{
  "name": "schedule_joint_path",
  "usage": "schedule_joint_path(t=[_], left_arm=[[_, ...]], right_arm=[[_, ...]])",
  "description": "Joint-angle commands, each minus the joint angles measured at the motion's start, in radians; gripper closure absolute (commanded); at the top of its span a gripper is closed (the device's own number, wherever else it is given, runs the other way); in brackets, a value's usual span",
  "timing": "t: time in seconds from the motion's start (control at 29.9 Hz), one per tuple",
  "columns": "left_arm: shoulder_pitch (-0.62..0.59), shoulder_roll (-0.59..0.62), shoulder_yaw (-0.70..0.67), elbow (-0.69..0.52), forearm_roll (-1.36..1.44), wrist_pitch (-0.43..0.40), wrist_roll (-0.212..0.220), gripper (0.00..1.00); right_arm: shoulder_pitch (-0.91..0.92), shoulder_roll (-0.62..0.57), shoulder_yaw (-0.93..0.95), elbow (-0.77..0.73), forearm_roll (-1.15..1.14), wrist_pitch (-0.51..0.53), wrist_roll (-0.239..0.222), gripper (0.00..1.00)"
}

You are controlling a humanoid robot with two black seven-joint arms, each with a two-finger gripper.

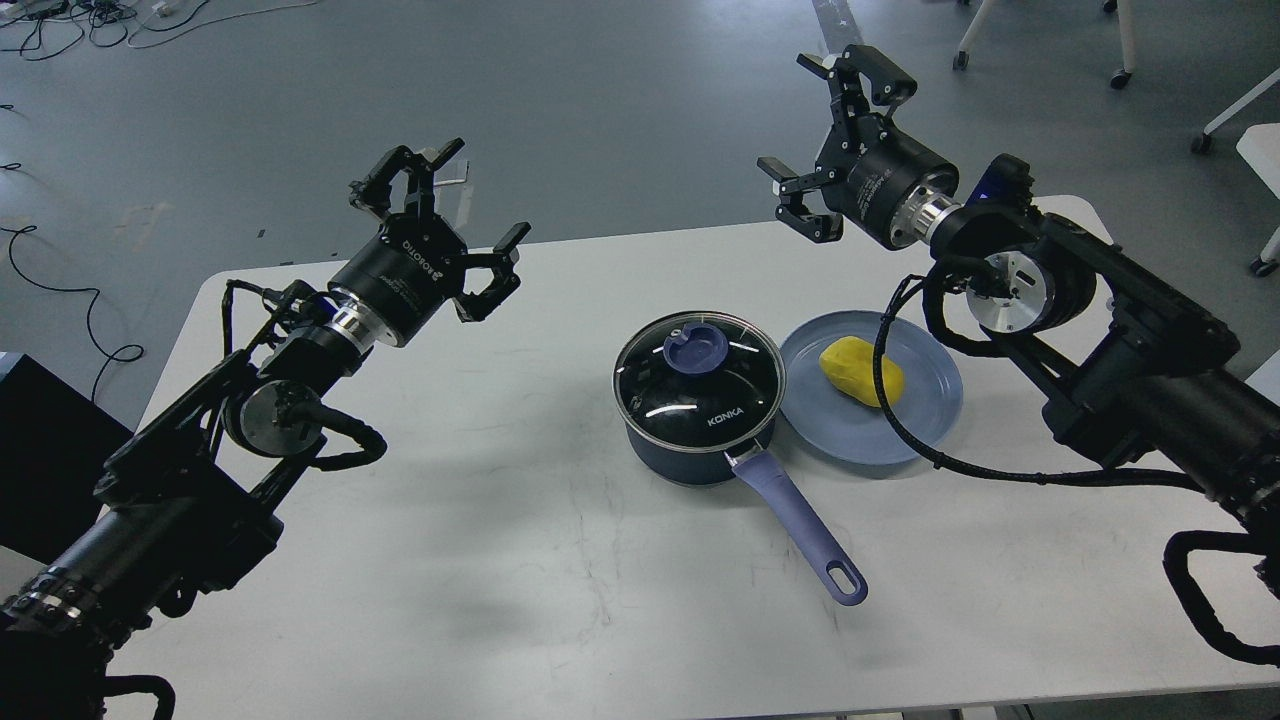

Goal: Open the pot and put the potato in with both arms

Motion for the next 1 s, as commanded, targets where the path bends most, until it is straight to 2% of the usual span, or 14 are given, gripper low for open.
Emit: schedule_joint_path(t=[0.0, 0.23, 0.43, 0.5, 0.53, 0.63, 0.67, 0.84, 0.9, 0.97], left_arm=[[0.005, 0.004, -0.002, 0.002, -0.001, 0.0, -0.007, 0.02], [0.005, 0.006, -0.002, 0.0, 0.006, 0.002, -0.005, 0.02], [-0.024, 0.012, 0.004, -0.002, 0.152, 0.103, -0.023, 0.02], [-0.064, 0.025, 0.004, -0.017, 0.309, 0.15, -0.089, 0.02], [-0.084, 0.032, 0.005, -0.038, 0.42, 0.191, -0.152, 0.02], [-0.106, 0.036, 0.012, -0.125, 0.621, 0.294, -0.233, 0.02], [-0.107, 0.035, 0.012, -0.167, 0.71, 0.331, -0.249, 0.02], [-0.12, 0.015, 0.018, -0.283, 1.075, 0.373, -0.312, 0.02], [-0.127, -0.008, 0.045, -0.32, 1.251, 0.402, -0.315, 0.02], [-0.161, -0.022, 0.138, -0.319, 1.5, 0.445, -0.315, 0.02]], right_arm=[[0.0, -0.001, -0.003, 0.0, -0.001, 0.0, 0.0, 0.0], [0.002, -0.001, -0.006, -0.001, -0.001, -0.002, 0.0, 0.0], [0.0, -0.004, -0.006, -0.002, -0.003, -0.002, 0.0, 0.0], [-0.002, -0.01, 0.001, 0.0, -0.001, -0.005, 0.001, 0.0], [-0.002, -0.011, 0.01, 0.0, -0.001, -0.011, 0.003, 0.0], [-0.008, -0.022, 0.035, 0.0, -0.001, -0.019, 0.001, 0.0], [-0.015, -0.037, 0.053, 0.003, 0.0, -0.019, 0.001, 0.0], [-0.054, -0.099, 0.092, 0.003, 0.005, -0.017, -0.005, 0.0], [-0.063, -0.129, 0.093, -0.001, 0.006, -0.019, -0.017, 0.0], [-0.078, -0.145, 0.095, -0.009, 0.006, -0.019, -0.026, 0.0]])
